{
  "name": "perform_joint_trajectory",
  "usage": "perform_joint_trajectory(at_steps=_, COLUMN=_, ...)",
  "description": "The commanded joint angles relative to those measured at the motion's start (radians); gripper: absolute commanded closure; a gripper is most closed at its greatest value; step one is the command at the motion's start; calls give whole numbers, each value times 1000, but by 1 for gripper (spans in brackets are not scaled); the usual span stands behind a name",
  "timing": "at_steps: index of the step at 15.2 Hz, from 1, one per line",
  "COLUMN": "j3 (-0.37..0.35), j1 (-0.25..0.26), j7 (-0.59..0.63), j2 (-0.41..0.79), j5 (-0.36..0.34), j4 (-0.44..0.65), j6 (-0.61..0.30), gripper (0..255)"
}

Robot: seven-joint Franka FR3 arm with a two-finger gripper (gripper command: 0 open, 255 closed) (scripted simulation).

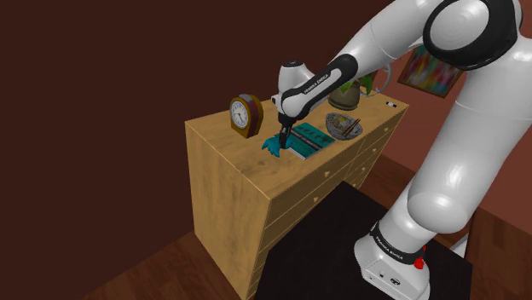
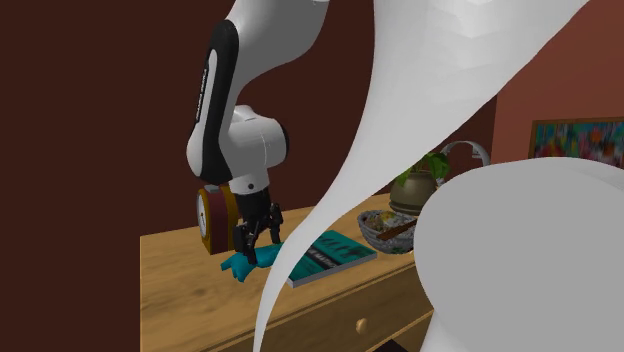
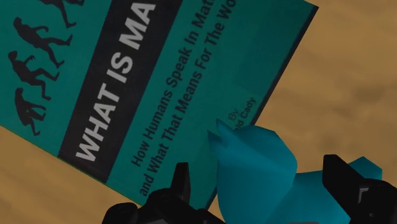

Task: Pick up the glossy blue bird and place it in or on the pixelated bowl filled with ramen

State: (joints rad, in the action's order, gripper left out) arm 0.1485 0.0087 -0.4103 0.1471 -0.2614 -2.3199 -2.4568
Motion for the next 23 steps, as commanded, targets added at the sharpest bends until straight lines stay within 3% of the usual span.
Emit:
perform_joint_trajectory(at_steps=1, j3=0, j1=0, j7=0, j2=1, j5=0, j4=0, j6=-2, gripper=0)
perform_joint_trajectory(at_steps=6, j3=0, j1=0, j7=0, j2=1, j5=0, j4=0, j6=-2, gripper=0)
perform_joint_trajectory(at_steps=7, j3=0, j1=0, j7=0, j2=1, j5=0, j4=0, j6=-2, gripper=255)
perform_joint_trajectory(at_steps=16, j3=0, j1=0, j7=0, j2=1, j5=0, j4=0, j6=-2, gripper=255)
perform_joint_trajectory(at_steps=23, j3=-2, j1=2, j7=-19, j2=-70, j5=10, j4=20, j6=88, gripper=255)
